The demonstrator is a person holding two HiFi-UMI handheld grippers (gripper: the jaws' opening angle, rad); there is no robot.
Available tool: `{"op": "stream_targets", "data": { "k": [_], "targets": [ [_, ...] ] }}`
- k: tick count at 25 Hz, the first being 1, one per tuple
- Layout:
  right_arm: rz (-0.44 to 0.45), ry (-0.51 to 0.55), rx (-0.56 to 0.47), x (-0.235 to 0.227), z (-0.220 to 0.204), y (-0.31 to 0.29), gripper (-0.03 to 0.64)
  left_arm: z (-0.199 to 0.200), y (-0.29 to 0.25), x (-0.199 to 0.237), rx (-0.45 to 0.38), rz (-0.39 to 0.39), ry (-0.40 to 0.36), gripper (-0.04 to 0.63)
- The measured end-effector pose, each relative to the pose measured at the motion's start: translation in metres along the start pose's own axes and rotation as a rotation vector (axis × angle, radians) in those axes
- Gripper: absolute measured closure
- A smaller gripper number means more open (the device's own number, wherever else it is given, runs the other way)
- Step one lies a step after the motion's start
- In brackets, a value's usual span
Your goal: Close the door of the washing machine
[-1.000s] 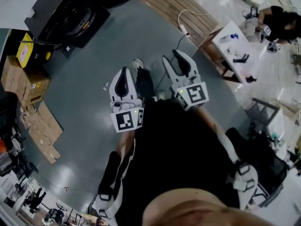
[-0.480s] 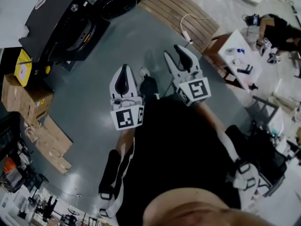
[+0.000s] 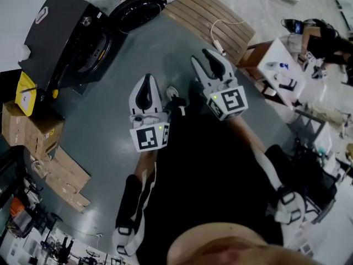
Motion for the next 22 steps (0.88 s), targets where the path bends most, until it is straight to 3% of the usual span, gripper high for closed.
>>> {"op": "stream_targets", "data": {
  "k": [11, 22],
  "targets": [
    [0.027, -0.037, 0.011, -0.081, -0.005, -0.084, 0.477, -0.008, -0.098, 0.01, 0.008, 0.018, -0.035, 0.591],
    [0.108, -0.015, 0.089, -0.229, 0.014, -0.18, 0.477, -0.003, -0.249, -0.029, 0.031, 0.09, -0.063, 0.591]
  ]
}}
Point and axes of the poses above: the fingertips, and each gripper's own axes: y backward along the fingers, x to its left, z out of its top, the point moved 9 cm from there along y, backward along the fingers, and after that the axes turned 15 degrees about z, right-handed, at the moved point
